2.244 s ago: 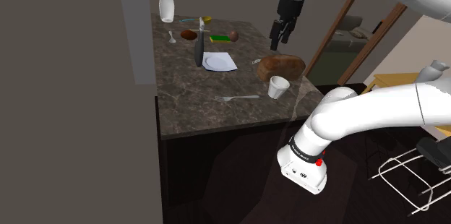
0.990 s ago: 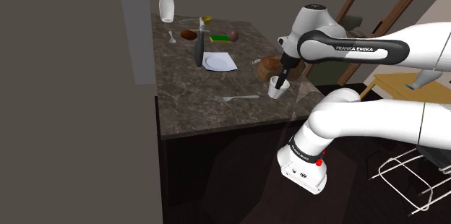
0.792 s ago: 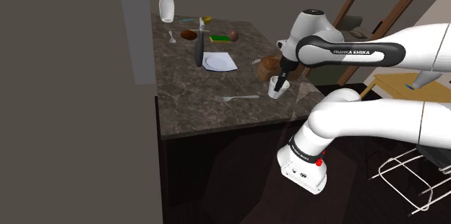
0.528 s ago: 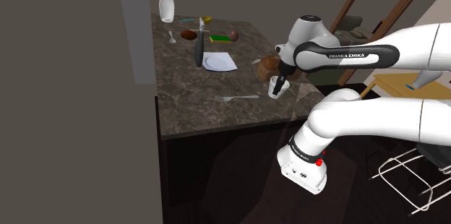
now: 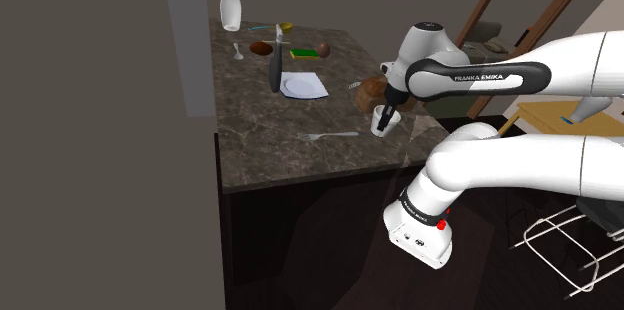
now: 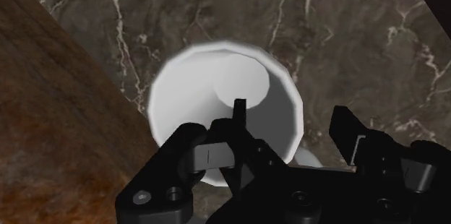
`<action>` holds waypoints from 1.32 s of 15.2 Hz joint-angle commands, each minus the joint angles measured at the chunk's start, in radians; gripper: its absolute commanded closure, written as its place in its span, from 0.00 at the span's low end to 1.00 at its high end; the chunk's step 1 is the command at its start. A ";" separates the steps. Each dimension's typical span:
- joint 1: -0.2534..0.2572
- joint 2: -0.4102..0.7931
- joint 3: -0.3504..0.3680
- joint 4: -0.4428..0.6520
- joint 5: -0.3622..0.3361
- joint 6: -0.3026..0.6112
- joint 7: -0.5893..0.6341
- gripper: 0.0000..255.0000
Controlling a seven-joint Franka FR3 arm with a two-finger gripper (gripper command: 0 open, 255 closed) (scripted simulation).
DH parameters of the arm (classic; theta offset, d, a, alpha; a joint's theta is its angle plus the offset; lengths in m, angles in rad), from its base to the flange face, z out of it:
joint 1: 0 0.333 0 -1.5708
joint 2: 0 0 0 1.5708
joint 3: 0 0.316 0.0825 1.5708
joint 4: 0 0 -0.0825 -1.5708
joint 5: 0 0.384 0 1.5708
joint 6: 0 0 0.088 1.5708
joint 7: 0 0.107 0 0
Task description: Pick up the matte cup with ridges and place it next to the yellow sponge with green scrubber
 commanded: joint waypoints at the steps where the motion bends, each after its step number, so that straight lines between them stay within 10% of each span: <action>1: 0.000 0.000 0.000 0.000 0.000 0.000 0.000 1.00; 20: 0.029 -0.074 0.044 0.117 0.062 -0.187 -0.023 1.00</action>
